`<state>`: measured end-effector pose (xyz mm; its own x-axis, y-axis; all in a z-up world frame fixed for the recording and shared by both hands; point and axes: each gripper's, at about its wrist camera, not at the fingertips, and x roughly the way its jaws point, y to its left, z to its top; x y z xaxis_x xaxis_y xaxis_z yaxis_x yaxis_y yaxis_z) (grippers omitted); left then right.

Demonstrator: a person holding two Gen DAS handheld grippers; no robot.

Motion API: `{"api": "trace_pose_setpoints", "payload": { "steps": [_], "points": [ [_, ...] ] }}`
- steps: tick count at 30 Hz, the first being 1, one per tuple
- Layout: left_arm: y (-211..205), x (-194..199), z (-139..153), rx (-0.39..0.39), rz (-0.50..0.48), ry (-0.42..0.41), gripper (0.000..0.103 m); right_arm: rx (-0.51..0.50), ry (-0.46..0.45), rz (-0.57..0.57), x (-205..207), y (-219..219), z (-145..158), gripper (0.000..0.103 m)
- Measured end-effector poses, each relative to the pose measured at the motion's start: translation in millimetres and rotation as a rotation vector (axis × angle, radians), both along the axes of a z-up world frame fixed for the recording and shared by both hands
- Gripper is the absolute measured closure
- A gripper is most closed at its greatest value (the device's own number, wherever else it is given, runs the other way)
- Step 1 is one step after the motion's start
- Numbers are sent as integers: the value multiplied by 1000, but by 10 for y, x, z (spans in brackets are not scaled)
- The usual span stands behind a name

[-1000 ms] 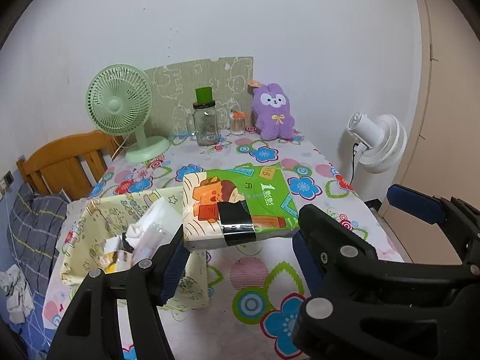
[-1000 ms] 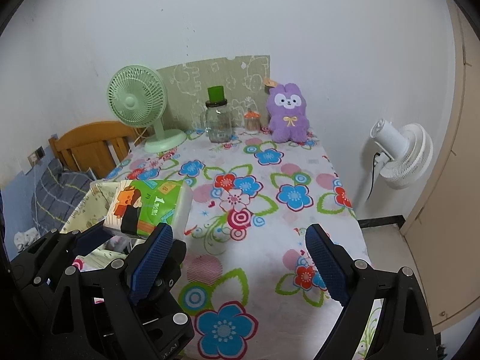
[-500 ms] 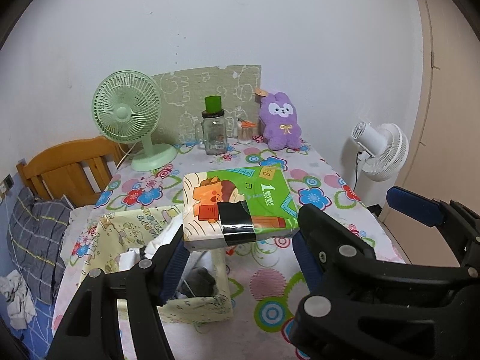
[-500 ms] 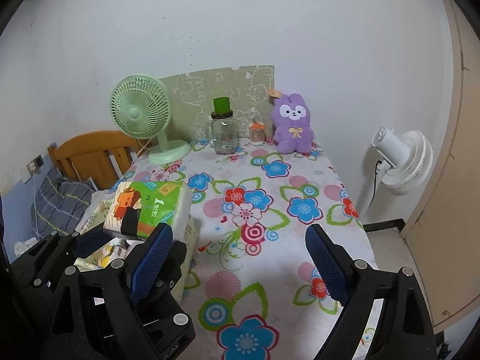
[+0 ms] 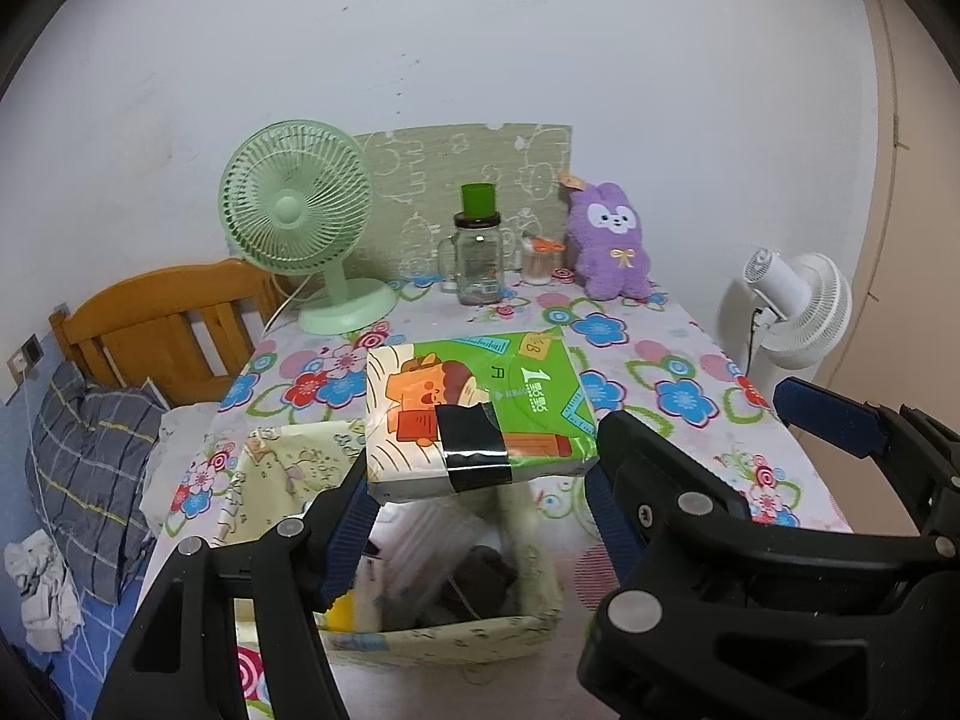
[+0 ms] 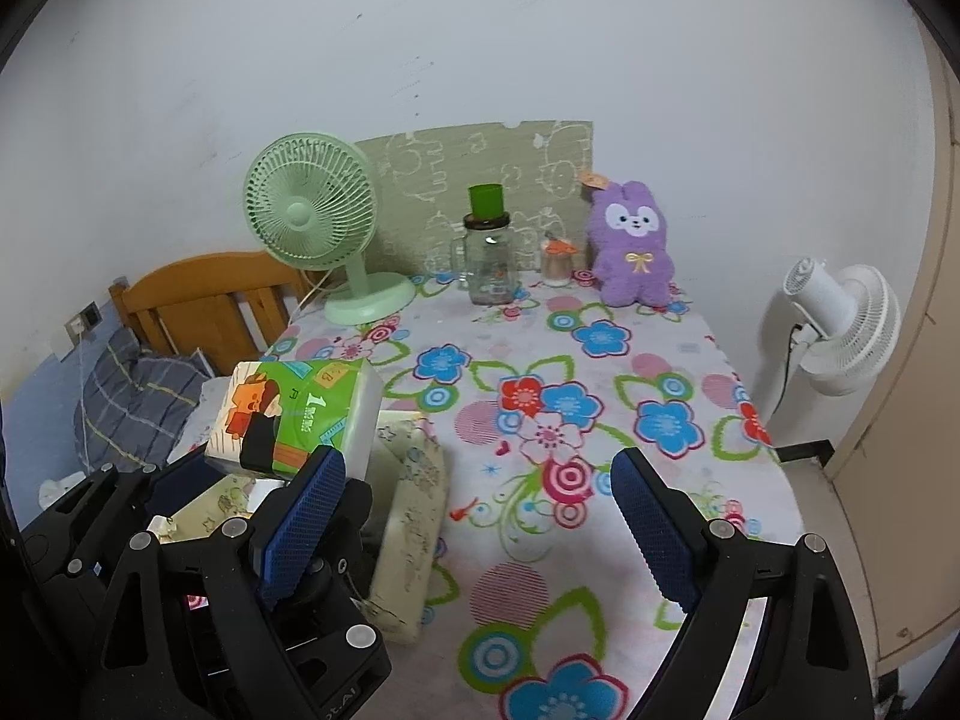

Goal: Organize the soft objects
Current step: 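Lower the tissue pack into the box and open the left tool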

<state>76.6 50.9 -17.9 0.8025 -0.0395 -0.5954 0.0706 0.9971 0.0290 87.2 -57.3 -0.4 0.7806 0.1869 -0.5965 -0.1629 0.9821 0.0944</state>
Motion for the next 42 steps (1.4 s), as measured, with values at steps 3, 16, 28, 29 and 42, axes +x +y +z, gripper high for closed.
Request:
{"api": "trace_pose_setpoints", "payload": {
  "steps": [3, 16, 28, 29, 42],
  "points": [
    [109, 52, -50, 0, 14, 12, 33, -1, 10, 17, 60, 118, -47, 11],
    [472, 226, -263, 6, 57, 41, 33, 2, 35, 66, 283, 502, -260, 11],
    [686, 317, -514, 8, 81, 96, 32, -7, 91, 104, 435, 774, -516, 11],
    [703, 318, -537, 7, 82, 102, 32, -9, 94, 107, 442, 786, -534, 11],
    [885, 355, -741, -4, 103, 172, 27, -44, 154, 131, 508, 1002, -755, 11]
  ]
}}
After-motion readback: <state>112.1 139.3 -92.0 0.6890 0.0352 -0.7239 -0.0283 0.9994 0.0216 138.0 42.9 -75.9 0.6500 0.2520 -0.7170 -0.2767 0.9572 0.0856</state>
